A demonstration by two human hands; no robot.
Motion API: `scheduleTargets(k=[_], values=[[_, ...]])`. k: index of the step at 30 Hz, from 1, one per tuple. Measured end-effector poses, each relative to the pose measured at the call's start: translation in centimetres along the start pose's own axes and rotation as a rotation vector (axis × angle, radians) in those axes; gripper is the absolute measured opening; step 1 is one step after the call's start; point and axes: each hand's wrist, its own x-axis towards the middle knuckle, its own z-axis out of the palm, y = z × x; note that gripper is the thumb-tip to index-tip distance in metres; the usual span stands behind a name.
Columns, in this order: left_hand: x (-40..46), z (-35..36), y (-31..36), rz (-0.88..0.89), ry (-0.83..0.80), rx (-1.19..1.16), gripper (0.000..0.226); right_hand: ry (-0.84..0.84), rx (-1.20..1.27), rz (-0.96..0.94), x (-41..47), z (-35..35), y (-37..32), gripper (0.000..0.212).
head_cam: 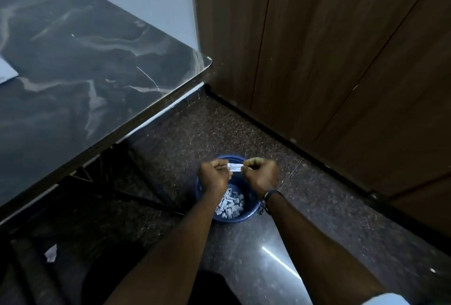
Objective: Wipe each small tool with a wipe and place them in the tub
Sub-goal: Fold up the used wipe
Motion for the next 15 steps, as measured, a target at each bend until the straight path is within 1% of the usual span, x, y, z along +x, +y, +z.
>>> scheduleTargets(k=[8, 9, 12, 13, 14, 15], values=[[3.0, 0.7, -3.5, -0.037, 0.004, 0.147, 0.023, 0.021, -0.053, 0.075, 1.8, 2.5, 1.8, 0.008], [3.3, 0.7, -3.9, -0.053, -0.012, 0.164, 0.028, 0.02, -0.076, 0.083, 2.0, 2.8, 1.9, 0.008], [3.5, 0.5, -4.7, -0.079, -0.073, 0.25, 0.059, 0.006, -0.167, 0.12, 2.3, 3.0, 2.3, 0.01], [3.5, 0.3, -5.0, -0.088, -0.08, 0.273, 0.065, -0.002, -0.186, 0.134, 2.3, 3.0, 2.5, 0.01], [3.5, 0.2, -5.3, -0.104, -0.075, 0.284, 0.064, -0.012, -0.197, 0.144, 2.4, 3.1, 2.8, 0.009], [3.5, 0.0, -5.6, -0.115, -0.063, 0.282, 0.059, -0.019, -0.198, 0.149, 2.4, 3.1, 3.0, 0.007]])
